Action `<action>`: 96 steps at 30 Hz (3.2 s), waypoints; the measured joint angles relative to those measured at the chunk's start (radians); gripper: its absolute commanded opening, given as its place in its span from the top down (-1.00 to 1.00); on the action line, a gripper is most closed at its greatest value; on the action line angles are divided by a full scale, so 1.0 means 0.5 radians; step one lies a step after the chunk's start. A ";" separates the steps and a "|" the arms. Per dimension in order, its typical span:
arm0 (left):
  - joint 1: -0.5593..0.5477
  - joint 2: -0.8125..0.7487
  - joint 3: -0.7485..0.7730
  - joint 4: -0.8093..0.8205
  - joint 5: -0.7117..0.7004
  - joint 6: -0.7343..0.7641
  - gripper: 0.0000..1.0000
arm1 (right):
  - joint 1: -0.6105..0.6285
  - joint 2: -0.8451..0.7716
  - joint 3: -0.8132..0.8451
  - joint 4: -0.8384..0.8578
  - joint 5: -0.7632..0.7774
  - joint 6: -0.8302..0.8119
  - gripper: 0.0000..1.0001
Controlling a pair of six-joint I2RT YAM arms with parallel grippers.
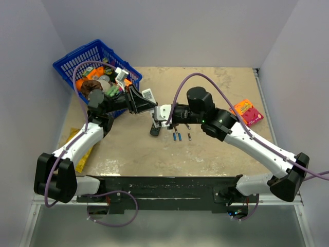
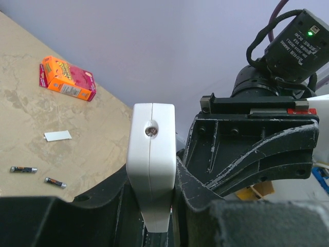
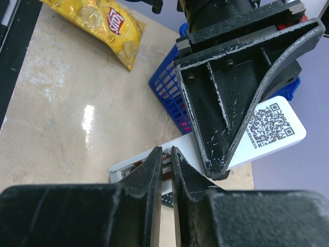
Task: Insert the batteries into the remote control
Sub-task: Adjust the battery in the remote control.
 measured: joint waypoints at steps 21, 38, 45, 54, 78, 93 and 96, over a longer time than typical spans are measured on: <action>0.000 0.007 -0.098 0.239 -0.055 -0.179 1.00 | 0.011 -0.071 -0.141 0.208 0.062 0.171 0.66; 0.001 0.011 -0.098 0.275 -0.089 -0.211 1.00 | 0.014 -0.082 -0.151 0.213 0.092 0.209 0.34; 0.001 0.022 -0.098 0.283 -0.108 -0.211 1.00 | 0.015 -0.082 -0.149 0.200 0.096 0.219 0.24; 0.002 0.022 -0.098 0.288 -0.117 -0.211 1.00 | 0.017 -0.082 -0.144 0.193 0.096 0.221 0.21; 0.002 0.022 -0.098 0.286 -0.068 -0.208 1.00 | 0.016 -0.034 -0.047 0.093 0.103 0.163 0.70; 0.002 0.026 -0.063 0.233 -0.065 -0.194 1.00 | 0.017 -0.021 -0.018 0.046 0.104 0.092 0.85; 0.002 0.029 -0.053 0.233 -0.065 -0.195 1.00 | 0.017 -0.021 -0.014 0.037 0.106 0.083 0.86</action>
